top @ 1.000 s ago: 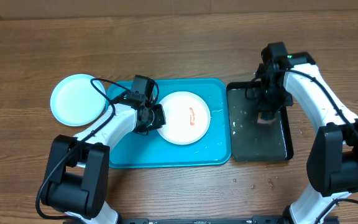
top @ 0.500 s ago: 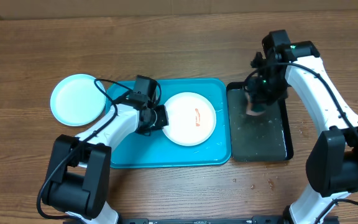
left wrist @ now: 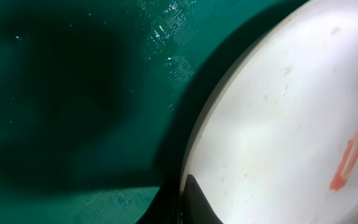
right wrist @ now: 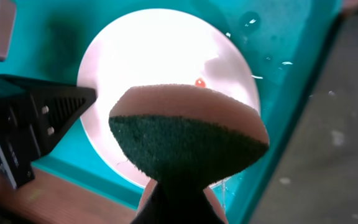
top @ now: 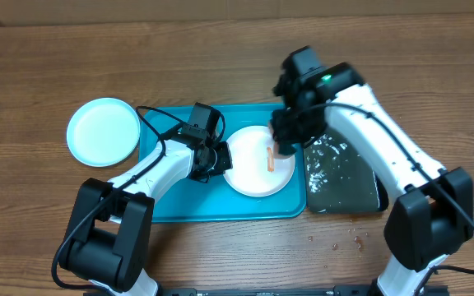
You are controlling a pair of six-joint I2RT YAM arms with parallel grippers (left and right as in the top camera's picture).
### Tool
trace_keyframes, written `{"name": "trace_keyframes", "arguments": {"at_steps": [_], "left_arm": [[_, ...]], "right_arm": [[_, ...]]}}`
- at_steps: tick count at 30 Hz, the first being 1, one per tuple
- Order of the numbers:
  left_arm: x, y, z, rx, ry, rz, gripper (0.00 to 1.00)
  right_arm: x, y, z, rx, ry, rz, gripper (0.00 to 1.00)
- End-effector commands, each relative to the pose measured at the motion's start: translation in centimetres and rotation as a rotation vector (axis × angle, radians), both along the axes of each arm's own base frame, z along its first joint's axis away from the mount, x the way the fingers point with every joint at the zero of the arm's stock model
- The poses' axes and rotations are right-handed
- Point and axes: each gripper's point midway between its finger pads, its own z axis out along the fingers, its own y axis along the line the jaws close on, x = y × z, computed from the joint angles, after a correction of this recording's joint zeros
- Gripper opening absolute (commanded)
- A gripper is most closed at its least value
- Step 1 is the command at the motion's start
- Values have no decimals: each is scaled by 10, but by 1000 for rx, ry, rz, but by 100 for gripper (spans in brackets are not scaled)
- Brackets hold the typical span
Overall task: Clean dirty plates on tray and stack at the side
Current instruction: 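Scrub the white plate surface with the sponge in right gripper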
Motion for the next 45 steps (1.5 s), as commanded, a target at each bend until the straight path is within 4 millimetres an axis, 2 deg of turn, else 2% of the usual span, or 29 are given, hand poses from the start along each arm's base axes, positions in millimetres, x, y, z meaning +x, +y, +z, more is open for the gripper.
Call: {"name": "trace_keyframes", "arguments": {"at_steps": [1, 6, 29, 33, 40, 41, 43, 45], "left_arm": [[-1, 2, -5, 19, 13, 16, 4], [-1, 2, -5, 19, 14, 16, 4], [-2, 2, -6, 21, 18, 13, 4], [-3, 2, -6, 22, 19, 11, 4], [-3, 2, -6, 23, 20, 11, 4], [-3, 2, -6, 23, 20, 11, 4], [-3, 2, -6, 23, 20, 11, 4], [-3, 2, -6, 23, 20, 11, 4]], "right_arm": [[-2, -2, -4, -86, -63, -50, 4], [-1, -4, -23, -192, -130, -85, 4], [-3, -12, -91, -164, -180, -112, 4], [-1, -13, -95, -165, -194, -128, 4], [1, -13, -94, -163, -201, -129, 13], [1, -12, -94, -162, -202, -129, 12], [2, -12, -94, -161, -203, -133, 6], [2, -12, -94, -159, -201, -142, 5]]}}
